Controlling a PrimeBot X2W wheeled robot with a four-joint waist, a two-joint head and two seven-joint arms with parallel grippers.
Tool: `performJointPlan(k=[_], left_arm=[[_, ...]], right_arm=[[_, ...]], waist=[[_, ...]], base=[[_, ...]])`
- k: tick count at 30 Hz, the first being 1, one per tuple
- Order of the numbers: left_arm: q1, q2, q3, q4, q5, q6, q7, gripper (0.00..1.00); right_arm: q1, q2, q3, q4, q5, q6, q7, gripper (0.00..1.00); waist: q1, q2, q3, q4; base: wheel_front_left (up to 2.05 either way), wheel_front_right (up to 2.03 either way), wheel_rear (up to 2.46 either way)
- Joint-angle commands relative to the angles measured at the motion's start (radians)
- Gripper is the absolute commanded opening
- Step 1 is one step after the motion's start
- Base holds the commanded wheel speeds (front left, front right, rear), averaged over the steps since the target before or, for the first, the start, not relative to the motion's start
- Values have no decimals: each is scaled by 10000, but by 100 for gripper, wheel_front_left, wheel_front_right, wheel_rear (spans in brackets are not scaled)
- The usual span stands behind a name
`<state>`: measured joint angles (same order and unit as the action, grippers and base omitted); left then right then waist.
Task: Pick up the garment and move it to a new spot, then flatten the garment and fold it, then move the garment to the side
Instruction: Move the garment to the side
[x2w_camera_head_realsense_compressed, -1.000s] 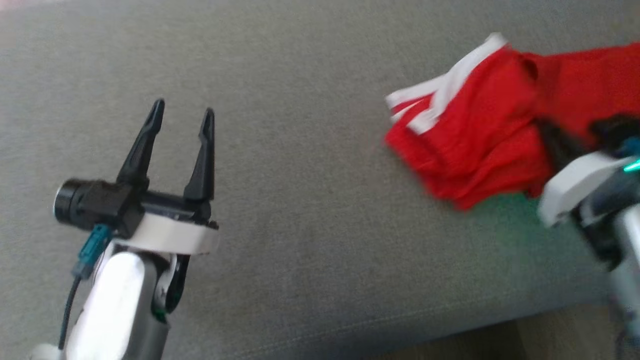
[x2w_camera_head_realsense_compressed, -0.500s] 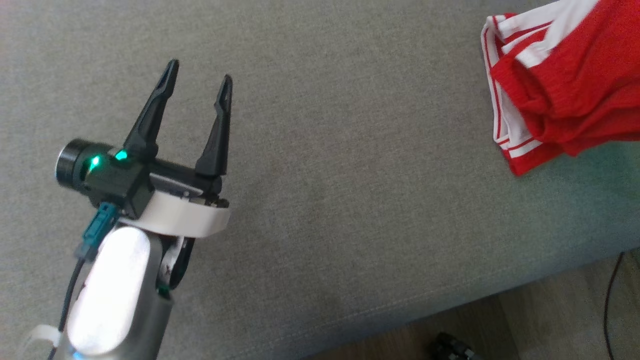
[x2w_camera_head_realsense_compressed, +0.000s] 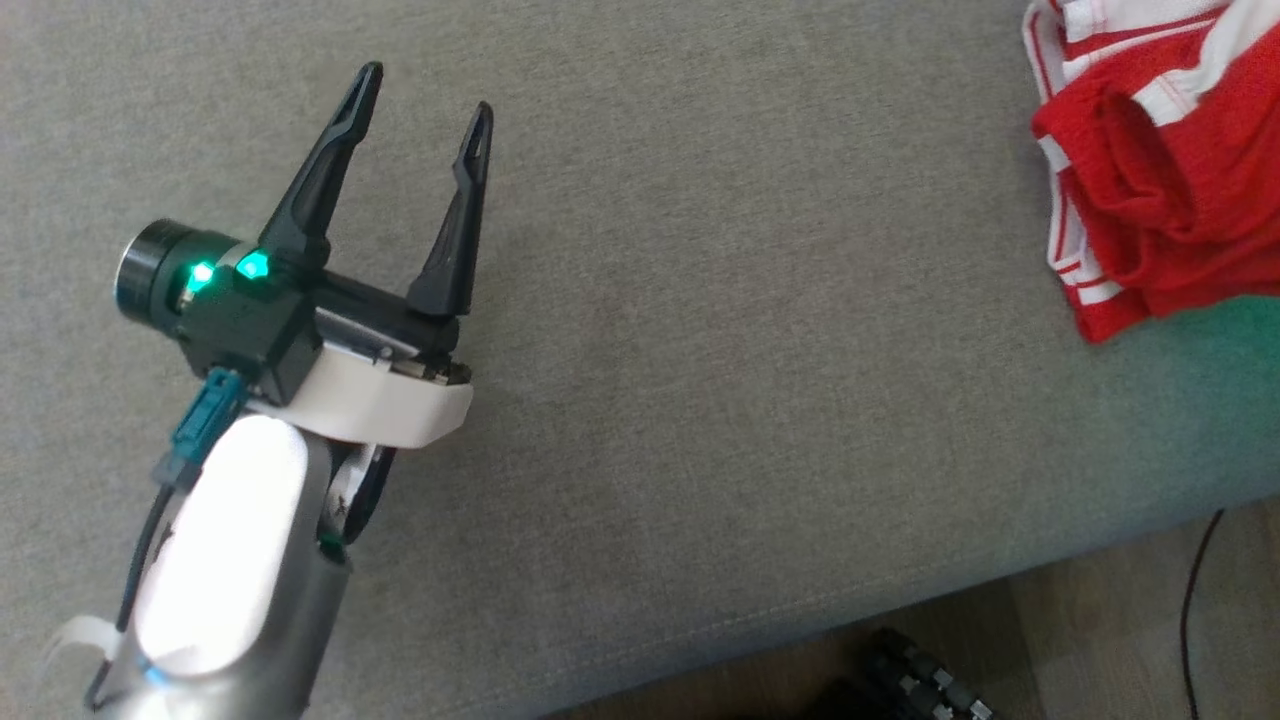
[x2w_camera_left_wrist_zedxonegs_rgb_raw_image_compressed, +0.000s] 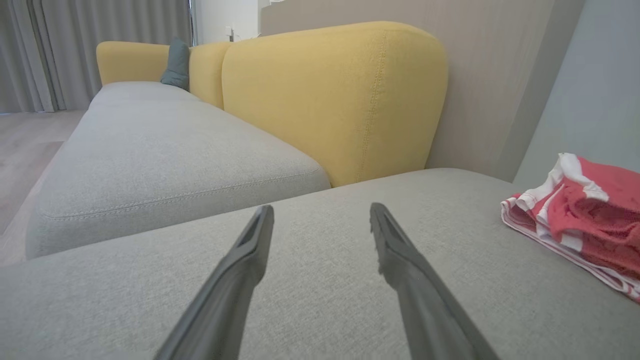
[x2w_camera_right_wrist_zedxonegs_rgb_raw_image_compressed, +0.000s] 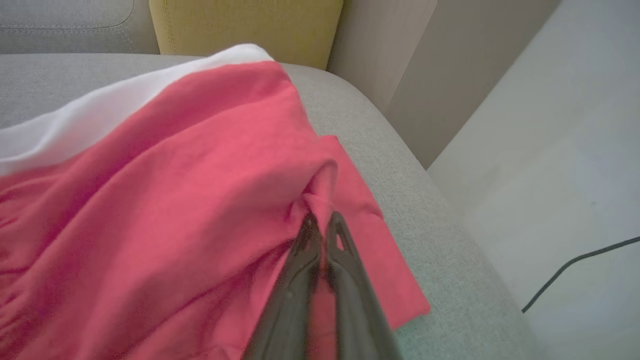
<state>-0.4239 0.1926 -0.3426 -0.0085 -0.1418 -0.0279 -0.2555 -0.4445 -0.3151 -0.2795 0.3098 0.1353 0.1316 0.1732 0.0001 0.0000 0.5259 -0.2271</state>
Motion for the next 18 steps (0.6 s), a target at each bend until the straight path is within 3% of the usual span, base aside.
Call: performJointPlan(k=[1, 2, 3, 11, 18], left_arm=[[-301, 267, 281, -306, 103, -52, 8, 100], [-304, 284, 284, -286, 92, -58, 4, 100], [-292, 295, 287, -264, 84, -55, 0, 100], [216, 190, 274, 145, -137, 28, -38, 100], [1002, -30, 523, 364, -412, 413, -55, 100]], right_arm=[[-53, -145, -80, -211, -130, -9, -248, 28], [-56, -40, -175, -132, -158, -9, -405, 76], [-42, 59, -300, -48, -210, -9, -548, 100], [850, 954, -1030, -323, -702, -9, -1453, 100], [2043, 1815, -199, -1879, -830, -9, -1684, 100]], waist=[[-1, 0, 50, 49], [-1, 0, 44, 63], [-1, 0, 13, 71], [-1, 0, -1069, 257], [-1, 0, -2149, 763]], base=[[0, 0, 0], [0, 0, 0], [0, 0, 0], [0, 0, 0], [0, 0, 0]])
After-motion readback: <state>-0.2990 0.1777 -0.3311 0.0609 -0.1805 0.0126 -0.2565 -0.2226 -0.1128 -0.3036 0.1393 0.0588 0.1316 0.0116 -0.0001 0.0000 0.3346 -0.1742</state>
